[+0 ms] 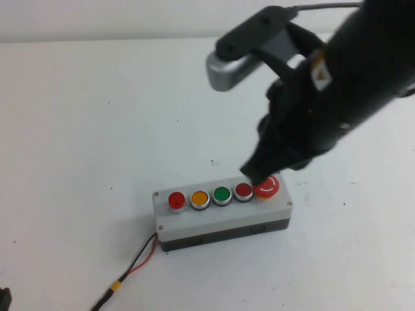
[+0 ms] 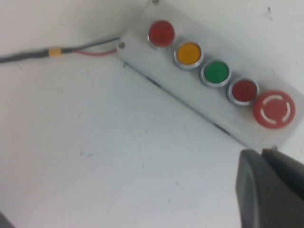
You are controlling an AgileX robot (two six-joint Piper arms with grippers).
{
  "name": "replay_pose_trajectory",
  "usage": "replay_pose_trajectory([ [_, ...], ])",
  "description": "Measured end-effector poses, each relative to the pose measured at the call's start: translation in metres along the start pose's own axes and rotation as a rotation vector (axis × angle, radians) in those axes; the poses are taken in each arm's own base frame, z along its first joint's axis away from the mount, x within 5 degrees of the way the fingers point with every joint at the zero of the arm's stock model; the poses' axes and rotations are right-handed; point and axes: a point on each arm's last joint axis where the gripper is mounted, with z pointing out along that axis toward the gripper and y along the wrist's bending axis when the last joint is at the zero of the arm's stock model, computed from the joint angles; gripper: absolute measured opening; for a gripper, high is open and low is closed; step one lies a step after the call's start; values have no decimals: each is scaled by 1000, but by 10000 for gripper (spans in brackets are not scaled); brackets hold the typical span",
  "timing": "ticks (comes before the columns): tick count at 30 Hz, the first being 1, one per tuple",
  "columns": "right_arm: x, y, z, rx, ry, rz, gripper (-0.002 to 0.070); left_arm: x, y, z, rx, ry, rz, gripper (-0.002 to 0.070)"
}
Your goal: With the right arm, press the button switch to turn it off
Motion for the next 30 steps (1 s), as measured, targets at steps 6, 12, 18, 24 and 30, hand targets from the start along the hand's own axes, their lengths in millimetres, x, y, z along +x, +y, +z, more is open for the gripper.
replay_pose_trajectory([
  [6,66,2,-40,-29,-5,22,-16,0,0,0,0,0,0,-2],
  [12,100,3,-67,-38,-56,23,-16,0,0,0,0,0,0,-2],
  [18,137,-2,-67,12,-57,43,-16,0,0,0,0,0,0,-2],
  [24,191,-32,-35,137,-290,219,-16,0,0,0,0,0,0,-2],
  [30,263,-55,12,347,-569,383,-16,0,0,0,0,0,0,-2],
])
